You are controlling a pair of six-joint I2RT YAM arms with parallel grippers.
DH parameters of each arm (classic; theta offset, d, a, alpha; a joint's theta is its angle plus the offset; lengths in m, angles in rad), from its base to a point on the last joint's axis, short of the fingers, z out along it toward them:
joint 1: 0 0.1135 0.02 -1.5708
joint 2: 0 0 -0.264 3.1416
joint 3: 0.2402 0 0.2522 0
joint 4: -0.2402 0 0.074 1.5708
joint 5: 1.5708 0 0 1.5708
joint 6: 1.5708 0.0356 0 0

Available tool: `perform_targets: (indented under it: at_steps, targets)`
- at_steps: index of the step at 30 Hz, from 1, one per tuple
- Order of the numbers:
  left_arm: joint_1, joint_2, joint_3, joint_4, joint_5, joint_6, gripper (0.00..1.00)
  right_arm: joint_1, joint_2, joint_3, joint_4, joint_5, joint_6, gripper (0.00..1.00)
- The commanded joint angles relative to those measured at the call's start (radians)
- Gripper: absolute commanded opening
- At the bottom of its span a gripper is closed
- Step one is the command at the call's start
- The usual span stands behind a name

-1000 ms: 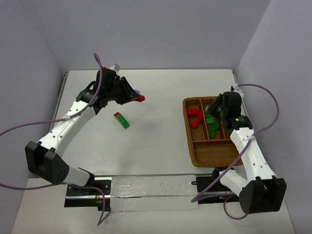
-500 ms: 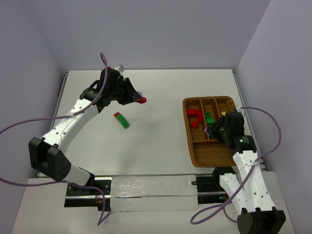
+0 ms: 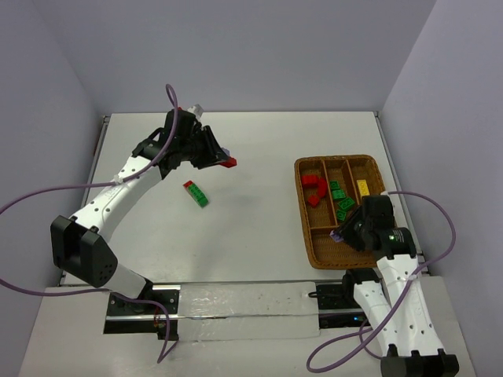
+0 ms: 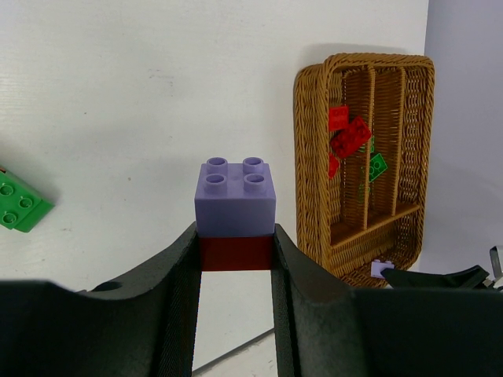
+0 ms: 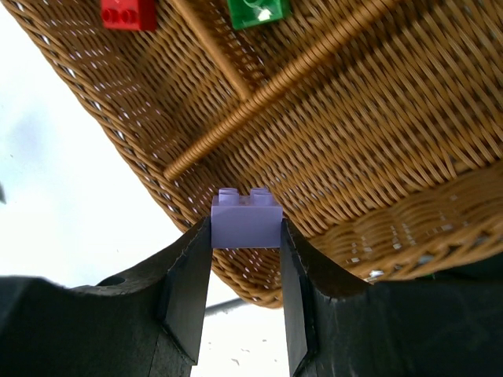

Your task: Sort the legos into containers by color

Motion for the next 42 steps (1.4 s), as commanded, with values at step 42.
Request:
perform_targets:
  at_steps: [42]
  targets:
    - [-0.090,0.023,-0.103,0.295,0.562,0.245,0.00,0.585,0.718,0.763,0.472,0.088,0.090,0.69]
